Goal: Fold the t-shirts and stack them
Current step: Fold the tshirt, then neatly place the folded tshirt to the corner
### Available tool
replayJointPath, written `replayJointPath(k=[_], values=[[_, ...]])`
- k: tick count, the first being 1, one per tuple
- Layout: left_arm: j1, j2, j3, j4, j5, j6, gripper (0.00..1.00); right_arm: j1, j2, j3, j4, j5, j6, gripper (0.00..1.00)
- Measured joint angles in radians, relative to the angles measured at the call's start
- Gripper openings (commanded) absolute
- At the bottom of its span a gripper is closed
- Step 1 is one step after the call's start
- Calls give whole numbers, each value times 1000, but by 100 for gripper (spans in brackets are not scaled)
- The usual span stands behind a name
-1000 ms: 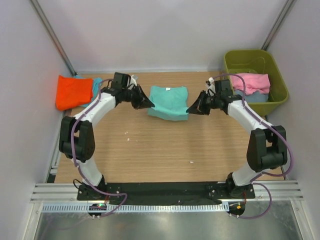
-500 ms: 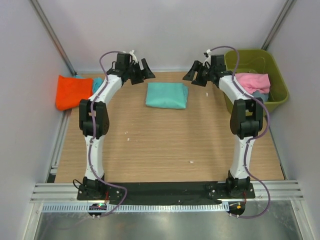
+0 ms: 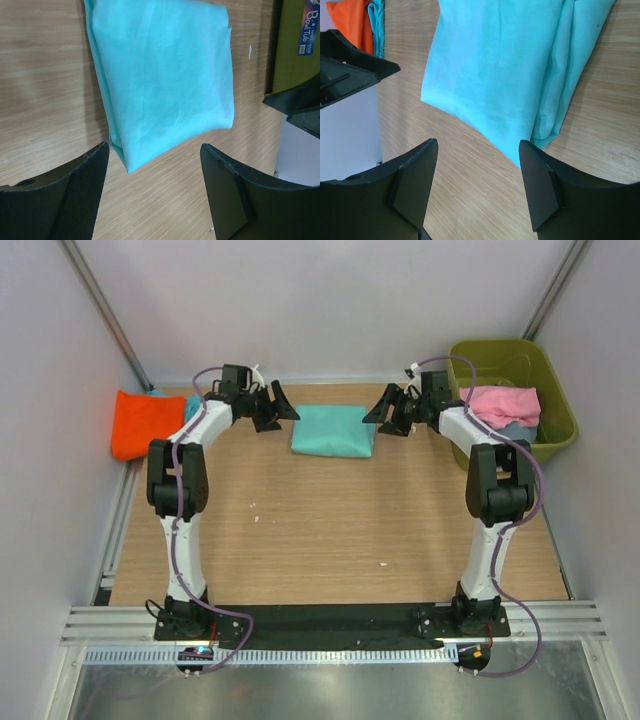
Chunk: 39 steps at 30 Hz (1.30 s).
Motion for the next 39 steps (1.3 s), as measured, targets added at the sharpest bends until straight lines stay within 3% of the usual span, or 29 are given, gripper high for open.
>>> replayJointPath(k=[11,24,39], values=[[13,54,-73,29,103,-66,80,0,195,83,127,-111,167,70],[27,181,34,21,84,-44,86,39,256,199,217,-157,249,70],[-3,265,70,150,214,-154,67,55,348,142,178,-143,240,70]])
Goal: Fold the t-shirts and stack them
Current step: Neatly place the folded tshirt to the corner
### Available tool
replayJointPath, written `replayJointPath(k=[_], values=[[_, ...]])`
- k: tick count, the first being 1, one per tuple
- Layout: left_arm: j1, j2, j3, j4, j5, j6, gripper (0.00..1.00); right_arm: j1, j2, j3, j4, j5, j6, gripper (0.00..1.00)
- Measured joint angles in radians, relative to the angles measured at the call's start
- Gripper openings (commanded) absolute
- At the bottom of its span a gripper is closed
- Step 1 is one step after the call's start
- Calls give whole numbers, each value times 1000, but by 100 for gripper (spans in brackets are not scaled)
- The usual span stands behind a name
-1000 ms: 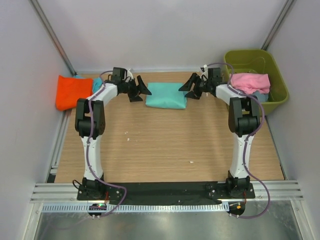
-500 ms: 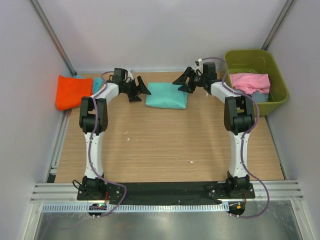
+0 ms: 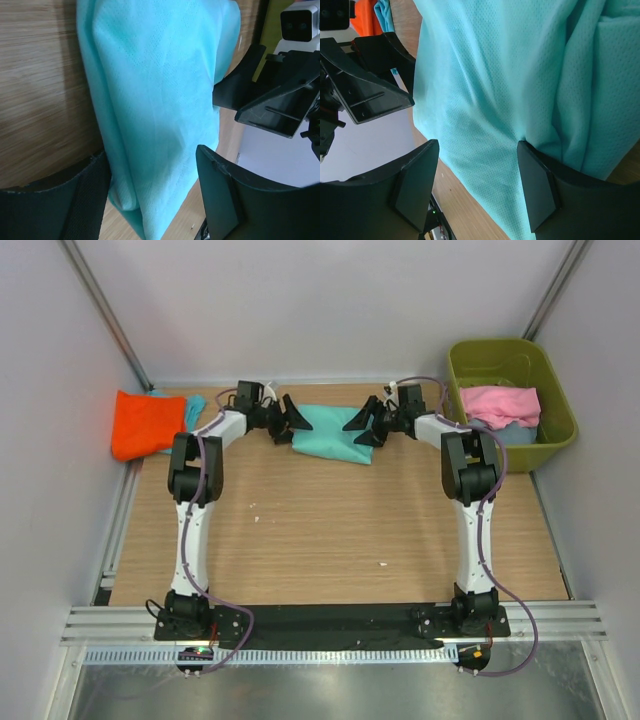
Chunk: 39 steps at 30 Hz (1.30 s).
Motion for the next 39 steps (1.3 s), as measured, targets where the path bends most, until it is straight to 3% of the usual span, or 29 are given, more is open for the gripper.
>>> replayJointPath(k=[2,7,16,23,26,30,35,39], values=[[-12,16,5,24,23,-23,62,0,0,-4,7,-2,-2,70],[-35,65,25,84,66,-59,35,0,-4,-9,11,-3,-10,71],[-31,67,27,45,61,23,14,0,-61,-11,-75,33,-109,73],[46,-98,18,-162,74,201,7,-20,-283,-19,-212,135,-281,75],[124,-158,87,-305,114,290,0,-42,-401,-51,-230,164,-327,75],[247,-184,179,-498,107,441,0,-82,-524,-133,-237,189,-365,76],[356,-119,415,-824,-31,669,0,-116,-578,-240,-255,213,-390,76],[376,-52,571,-971,-169,805,0,-127,-637,-340,-272,227,-396,76]])
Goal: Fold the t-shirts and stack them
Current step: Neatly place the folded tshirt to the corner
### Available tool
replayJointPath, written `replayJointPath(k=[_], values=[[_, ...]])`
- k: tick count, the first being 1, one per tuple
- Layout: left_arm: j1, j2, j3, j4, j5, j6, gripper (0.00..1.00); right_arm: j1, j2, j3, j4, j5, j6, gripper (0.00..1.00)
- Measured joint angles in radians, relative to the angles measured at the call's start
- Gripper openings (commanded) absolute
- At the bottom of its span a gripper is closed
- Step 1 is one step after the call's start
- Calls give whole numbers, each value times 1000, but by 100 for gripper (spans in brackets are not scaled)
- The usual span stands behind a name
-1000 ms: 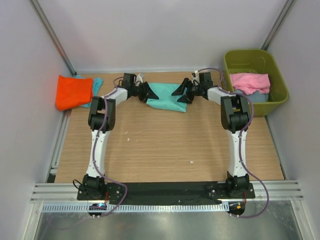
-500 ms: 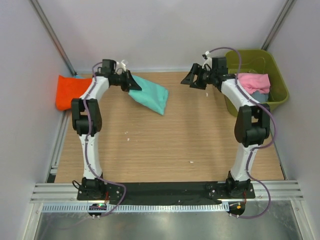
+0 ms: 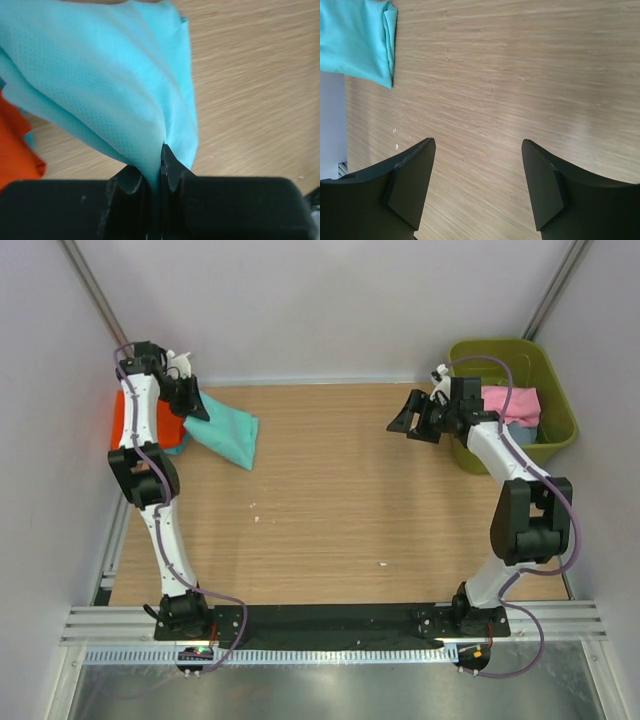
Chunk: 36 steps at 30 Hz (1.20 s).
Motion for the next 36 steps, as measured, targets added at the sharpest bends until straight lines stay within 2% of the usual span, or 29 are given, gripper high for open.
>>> replayJointPath(k=[7,12,16,36], values=[[1,19,32,-82,-258,113,0,-57,-158,-136,12,-3,11,76],[2,19,40,-59,-440,179,0,-137,-225,-212,32,-5,38,76],[3,16,49,-8,-527,217,0,-167,-240,-254,41,-12,60,76],[3,-89,108,180,-663,234,0,-266,-356,-399,89,-50,147,76]])
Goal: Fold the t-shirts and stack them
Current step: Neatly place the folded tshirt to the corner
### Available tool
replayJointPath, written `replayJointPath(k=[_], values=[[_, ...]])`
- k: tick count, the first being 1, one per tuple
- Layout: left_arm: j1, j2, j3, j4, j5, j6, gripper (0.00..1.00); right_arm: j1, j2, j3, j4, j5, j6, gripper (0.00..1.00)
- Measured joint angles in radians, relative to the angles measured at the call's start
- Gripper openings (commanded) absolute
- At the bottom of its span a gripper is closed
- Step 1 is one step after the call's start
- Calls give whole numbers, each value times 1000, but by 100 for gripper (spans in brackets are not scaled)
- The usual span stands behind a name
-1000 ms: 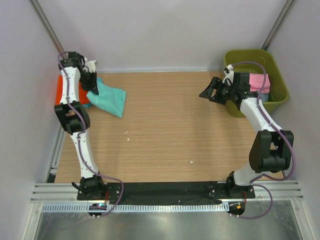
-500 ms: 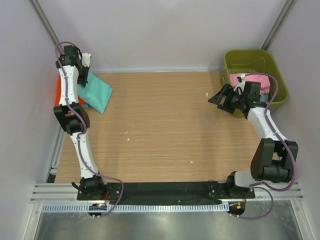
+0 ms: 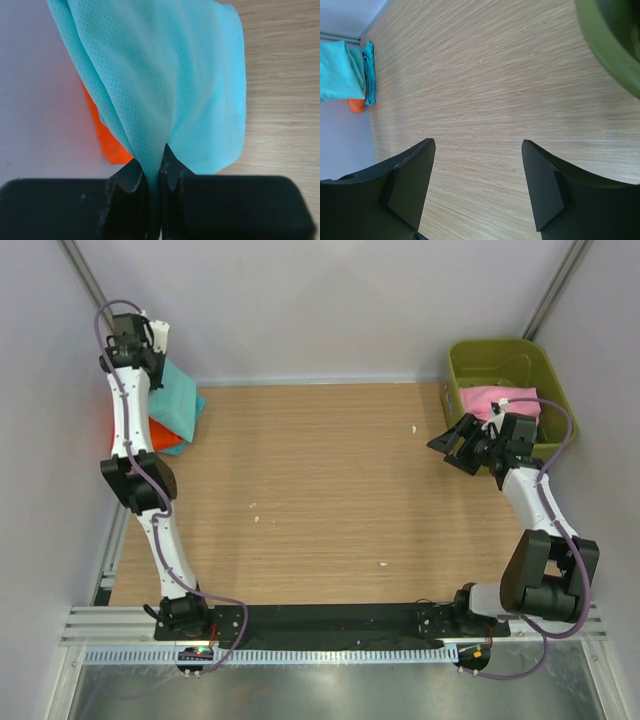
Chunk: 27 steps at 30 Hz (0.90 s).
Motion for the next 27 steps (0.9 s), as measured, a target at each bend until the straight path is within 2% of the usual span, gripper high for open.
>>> replayJointPath(k=[6,7,8,9,10,12,16,18,22,27], values=[[0,-6,-5,56,-103,124,0,-39,-43,-75,22,-6,28,76],[0,-6,-12,71,-125,146,3,-43,-51,-85,24,-6,31,76],[0,-7,-24,88,-145,163,16,-47,-60,-95,25,-7,34,76],[0,-9,-43,111,-167,183,59,-49,-69,-105,25,-7,37,76],[0,-11,-68,138,-192,210,72,-52,-78,-114,26,-9,39,76],[-7,-18,-145,230,-282,262,89,-56,-90,-125,25,-15,42,76],[-40,-21,-308,475,-536,387,92,-63,-103,-129,25,-26,42,76],[-73,-25,-350,574,-616,412,97,-68,-114,-134,25,-29,42,76],[-185,-85,-446,719,-693,432,100,-79,-139,-142,24,-35,42,76],[-421,-230,-563,799,-752,399,100,-93,-164,-143,10,-40,36,77]])
